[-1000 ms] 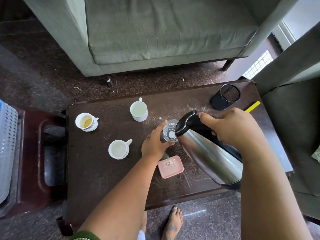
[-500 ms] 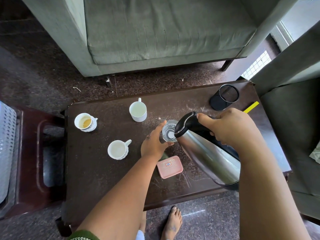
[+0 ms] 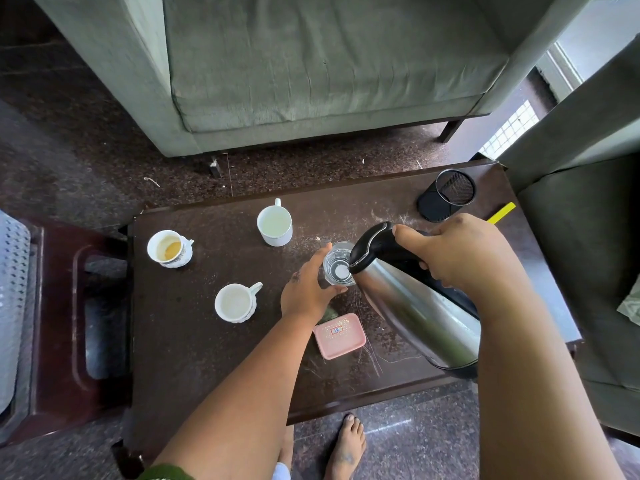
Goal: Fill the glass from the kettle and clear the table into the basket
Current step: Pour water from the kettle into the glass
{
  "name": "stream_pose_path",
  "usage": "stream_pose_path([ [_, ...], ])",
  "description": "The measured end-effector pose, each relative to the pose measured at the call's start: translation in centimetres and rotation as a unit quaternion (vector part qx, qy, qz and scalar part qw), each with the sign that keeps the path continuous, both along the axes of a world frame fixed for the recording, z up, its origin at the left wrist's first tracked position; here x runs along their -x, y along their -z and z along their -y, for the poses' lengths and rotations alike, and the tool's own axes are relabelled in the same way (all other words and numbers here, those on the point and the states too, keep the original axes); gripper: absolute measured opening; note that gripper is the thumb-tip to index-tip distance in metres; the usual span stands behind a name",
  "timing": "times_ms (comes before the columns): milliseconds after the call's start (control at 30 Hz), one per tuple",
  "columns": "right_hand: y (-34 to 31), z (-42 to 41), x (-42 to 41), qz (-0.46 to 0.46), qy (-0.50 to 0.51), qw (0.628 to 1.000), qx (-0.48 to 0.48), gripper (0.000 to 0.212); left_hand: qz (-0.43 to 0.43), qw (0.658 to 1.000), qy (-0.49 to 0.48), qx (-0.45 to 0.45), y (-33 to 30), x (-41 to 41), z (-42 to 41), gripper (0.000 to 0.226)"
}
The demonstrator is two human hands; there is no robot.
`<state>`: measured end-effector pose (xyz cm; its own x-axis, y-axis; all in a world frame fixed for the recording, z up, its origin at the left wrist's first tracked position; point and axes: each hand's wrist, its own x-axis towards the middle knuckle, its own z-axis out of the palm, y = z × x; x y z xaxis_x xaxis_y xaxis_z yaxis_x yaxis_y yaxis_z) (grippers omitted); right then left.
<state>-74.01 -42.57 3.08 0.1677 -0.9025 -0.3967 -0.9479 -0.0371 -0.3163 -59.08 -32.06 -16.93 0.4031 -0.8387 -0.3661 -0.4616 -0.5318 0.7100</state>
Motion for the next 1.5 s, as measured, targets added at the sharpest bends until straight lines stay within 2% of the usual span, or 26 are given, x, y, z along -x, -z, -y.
stream_pose_path([
  [1100,-0.28,-0.17,0.15,0.006,0.017,1.000,-0.010,0.072,-0.015,1.000,-0.003,0.001,-0.15,0.06,-0.01,0.078],
  [1500,0.25,-0.19,0.19,0.006,0.017,1.000,0.016,0.069,-0.023,1.000,-0.010,0.001,0.01,0.07,0.01,0.078],
])
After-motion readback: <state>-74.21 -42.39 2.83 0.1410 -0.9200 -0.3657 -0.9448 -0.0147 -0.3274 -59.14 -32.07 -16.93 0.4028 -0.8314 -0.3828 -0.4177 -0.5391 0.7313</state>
